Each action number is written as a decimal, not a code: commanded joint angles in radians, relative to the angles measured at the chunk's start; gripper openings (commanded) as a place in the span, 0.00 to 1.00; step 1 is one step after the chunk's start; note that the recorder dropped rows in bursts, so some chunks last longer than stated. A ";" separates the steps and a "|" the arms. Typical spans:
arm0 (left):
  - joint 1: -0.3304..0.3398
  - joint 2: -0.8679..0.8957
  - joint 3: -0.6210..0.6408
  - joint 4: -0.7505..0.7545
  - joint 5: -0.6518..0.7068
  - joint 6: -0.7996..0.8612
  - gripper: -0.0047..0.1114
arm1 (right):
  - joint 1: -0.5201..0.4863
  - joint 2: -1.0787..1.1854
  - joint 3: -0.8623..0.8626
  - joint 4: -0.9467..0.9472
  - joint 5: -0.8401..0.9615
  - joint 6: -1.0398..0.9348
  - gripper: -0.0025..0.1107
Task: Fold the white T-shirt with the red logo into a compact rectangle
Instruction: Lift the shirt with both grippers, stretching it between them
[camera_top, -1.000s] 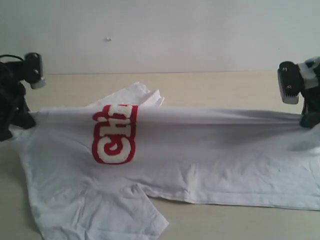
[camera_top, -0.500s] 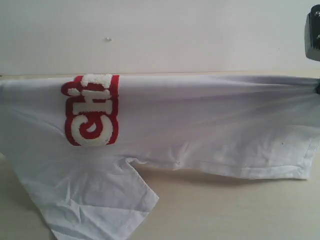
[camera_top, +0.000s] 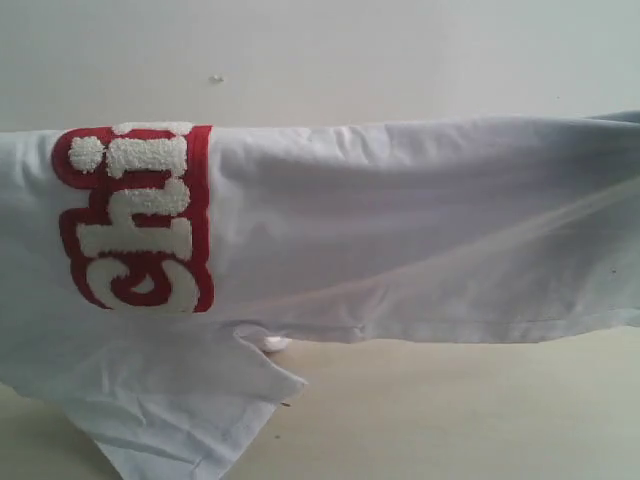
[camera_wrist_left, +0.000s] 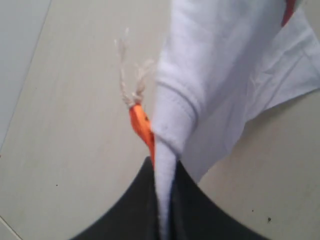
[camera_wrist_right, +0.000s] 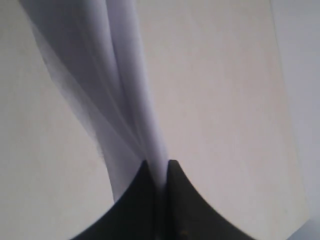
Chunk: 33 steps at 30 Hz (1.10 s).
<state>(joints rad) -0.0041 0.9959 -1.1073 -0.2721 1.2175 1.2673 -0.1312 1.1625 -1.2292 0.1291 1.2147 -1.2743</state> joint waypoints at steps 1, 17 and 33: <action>0.003 -0.082 -0.025 -0.074 0.004 -0.030 0.04 | 0.010 -0.085 -0.004 0.007 0.006 0.025 0.02; -0.362 -0.312 -0.114 0.239 0.004 -0.529 0.04 | 0.083 -0.269 0.016 -0.031 0.006 0.260 0.02; -0.497 -0.409 -0.023 0.490 0.004 -0.752 0.04 | 0.096 -0.267 0.106 -0.046 0.006 0.254 0.02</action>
<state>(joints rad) -0.4940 0.6171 -1.1289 0.2010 1.2339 0.5386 -0.0348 0.9069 -1.1257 0.0771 1.2332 -1.0263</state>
